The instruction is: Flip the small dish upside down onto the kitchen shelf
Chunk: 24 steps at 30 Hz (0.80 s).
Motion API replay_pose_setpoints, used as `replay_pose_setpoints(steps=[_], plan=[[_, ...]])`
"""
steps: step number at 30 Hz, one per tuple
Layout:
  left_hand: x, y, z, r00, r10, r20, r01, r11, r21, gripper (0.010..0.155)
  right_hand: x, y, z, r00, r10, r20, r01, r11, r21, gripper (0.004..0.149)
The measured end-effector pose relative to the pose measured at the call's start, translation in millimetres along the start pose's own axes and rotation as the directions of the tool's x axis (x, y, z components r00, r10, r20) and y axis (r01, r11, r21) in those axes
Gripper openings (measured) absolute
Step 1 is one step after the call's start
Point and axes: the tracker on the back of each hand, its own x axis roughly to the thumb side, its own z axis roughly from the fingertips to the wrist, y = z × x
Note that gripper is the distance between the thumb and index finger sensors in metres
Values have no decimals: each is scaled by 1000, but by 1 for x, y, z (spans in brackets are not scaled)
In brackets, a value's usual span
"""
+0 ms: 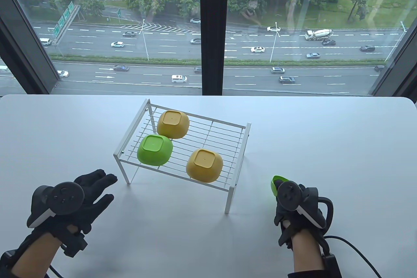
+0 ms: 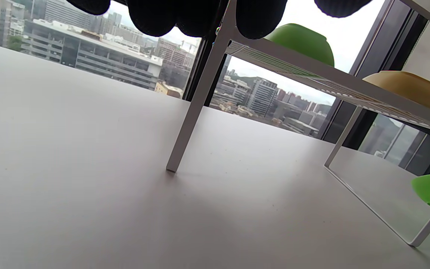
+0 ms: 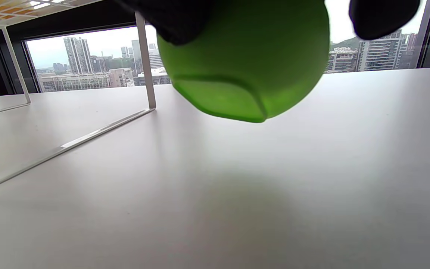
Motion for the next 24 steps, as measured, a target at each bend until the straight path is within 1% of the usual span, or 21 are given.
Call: replay_pose_setpoints(steps=[3,7,8,15,24], plan=[[-1,1,0,1000,2,-1,-2,1000,2,67,2,-6,1,1000,7,16,-7,1000,-22,53],[-1,0,1,1000,-2,-4,2,1000,-7,67,3,-17,6,999,-36,22,36,999,-33,53],[-1,0,1,1000,-5,-4,5,1000,-9,68,3,-22,9,999,-33,33,35,997,-65,53],[0,-2,1,1000,-19,-5,19,1000,-21,67,7,-40,17,994,-60,94,76,982,-175,53],[0,-2,0,1000,-22,-17,22,999,-27,68,18,-52,24,984,-81,158,117,966,-232,53]])
